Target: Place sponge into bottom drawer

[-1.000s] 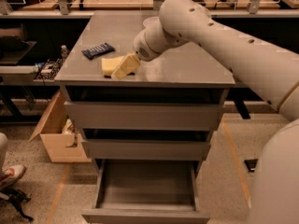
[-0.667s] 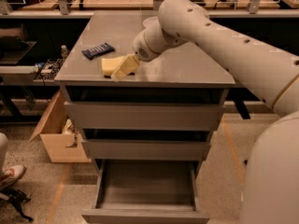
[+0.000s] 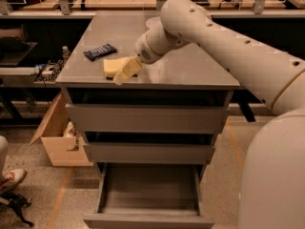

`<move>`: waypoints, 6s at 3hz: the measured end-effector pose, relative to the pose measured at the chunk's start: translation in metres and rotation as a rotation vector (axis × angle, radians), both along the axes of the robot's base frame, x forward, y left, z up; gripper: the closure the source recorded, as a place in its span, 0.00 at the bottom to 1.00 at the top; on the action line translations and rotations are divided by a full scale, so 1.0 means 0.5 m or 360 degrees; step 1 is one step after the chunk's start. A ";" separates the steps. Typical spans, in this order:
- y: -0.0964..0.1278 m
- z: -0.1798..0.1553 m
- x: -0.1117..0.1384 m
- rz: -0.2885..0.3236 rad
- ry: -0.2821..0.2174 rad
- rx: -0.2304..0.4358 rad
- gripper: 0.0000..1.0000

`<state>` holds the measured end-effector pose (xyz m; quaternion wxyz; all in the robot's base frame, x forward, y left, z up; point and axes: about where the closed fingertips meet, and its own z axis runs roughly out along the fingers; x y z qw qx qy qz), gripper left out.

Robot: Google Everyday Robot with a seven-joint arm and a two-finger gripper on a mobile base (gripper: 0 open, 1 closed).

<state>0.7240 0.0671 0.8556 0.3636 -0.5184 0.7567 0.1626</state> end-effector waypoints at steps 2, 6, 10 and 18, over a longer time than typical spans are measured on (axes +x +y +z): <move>0.004 -0.010 0.003 0.0013 0.0025 0.0012 0.38; -0.030 0.072 -0.054 0.0004 -0.0101 0.0031 1.00; -0.096 0.021 -0.206 -0.0125 0.0208 -0.0164 1.00; -0.144 -0.539 -0.425 -0.0389 0.0612 -0.0139 1.00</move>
Offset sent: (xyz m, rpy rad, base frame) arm 0.0039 0.0000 -0.0036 0.0141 0.0163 0.0038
